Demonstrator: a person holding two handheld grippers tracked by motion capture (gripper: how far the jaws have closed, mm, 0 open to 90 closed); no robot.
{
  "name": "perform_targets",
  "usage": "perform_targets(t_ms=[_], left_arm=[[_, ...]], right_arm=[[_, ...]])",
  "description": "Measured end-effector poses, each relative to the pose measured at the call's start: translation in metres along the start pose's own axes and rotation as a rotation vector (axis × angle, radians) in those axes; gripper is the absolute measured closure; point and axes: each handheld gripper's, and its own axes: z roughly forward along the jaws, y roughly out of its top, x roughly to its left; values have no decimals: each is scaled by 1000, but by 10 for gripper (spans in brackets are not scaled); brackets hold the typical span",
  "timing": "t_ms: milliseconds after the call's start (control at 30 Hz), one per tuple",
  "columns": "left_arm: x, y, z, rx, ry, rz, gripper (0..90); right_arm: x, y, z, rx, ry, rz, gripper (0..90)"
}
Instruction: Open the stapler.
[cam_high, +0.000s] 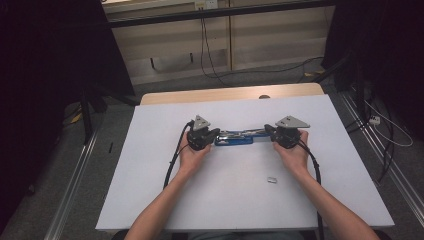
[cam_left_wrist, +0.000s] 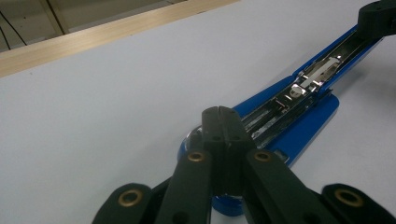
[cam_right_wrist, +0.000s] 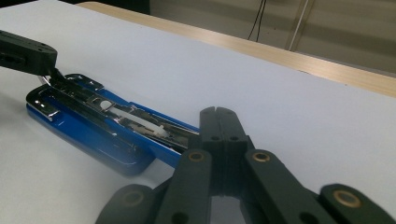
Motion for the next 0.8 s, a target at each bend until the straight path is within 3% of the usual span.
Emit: perform_targets(t_ms=[167, 267, 700, 800], left_arm=[[0, 0, 0, 0, -1, -1, 900], [0, 1, -1, -17, -10, -24, 900], [0, 4, -4, -36, -16, 0, 900], [0, 4, -5, -37, -11, -2, 900]], right_arm=[[-4, -1, -1, -3, 1, 11, 900], [-5, -2, -1, -4, 3, 15, 900], [-7, -2, -2, -11, 35, 23, 900], [-8, -3, -3, -16, 40, 26, 866]])
